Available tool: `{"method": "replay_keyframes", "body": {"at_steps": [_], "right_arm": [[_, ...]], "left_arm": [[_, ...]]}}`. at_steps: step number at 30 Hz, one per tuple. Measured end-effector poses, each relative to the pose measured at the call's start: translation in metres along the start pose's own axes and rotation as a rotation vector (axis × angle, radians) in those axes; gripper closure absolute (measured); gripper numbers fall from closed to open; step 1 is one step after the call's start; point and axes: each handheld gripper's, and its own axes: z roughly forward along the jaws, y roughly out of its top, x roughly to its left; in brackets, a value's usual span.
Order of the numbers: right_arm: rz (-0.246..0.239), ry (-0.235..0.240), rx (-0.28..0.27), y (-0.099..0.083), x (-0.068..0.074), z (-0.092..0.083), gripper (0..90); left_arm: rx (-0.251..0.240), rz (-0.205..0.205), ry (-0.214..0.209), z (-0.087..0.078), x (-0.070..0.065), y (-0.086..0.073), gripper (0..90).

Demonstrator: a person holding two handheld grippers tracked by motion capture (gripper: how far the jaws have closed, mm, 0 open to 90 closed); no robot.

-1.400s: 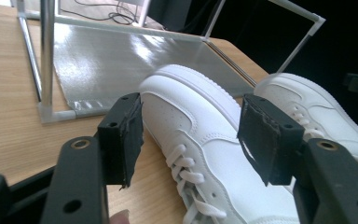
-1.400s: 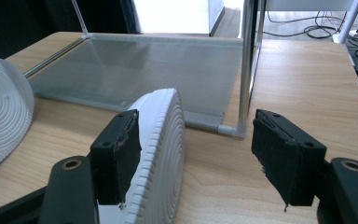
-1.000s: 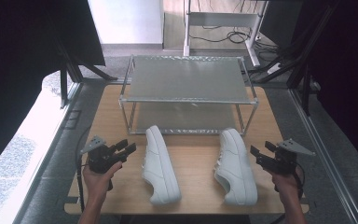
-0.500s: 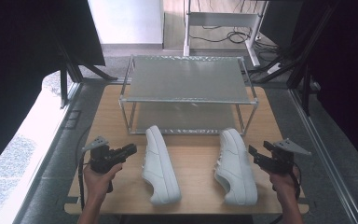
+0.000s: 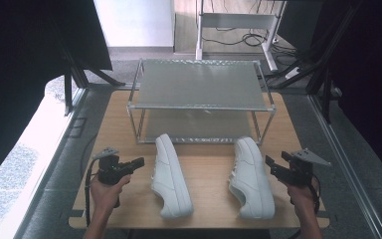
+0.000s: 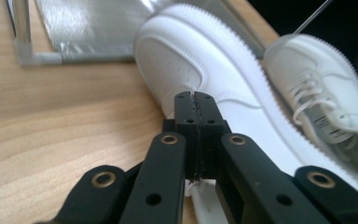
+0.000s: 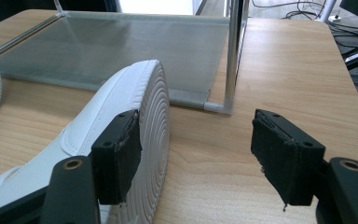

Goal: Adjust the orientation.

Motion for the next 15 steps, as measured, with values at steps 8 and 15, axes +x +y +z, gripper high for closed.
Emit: {"method": "replay_keyframes", "body": {"at_steps": [8,15], "right_arm": [[-0.001,-0.008,0.009,-0.002,0.002,0.002,33.5],[0.013,0.001,0.005,-0.001,0.000,0.002,33.5]], "left_arm": [[0.033,-0.012,0.001,0.010,0.004,-0.008,89.7],[0.076,0.014,-0.010,0.022,-0.002,-0.011,89.7]]}}
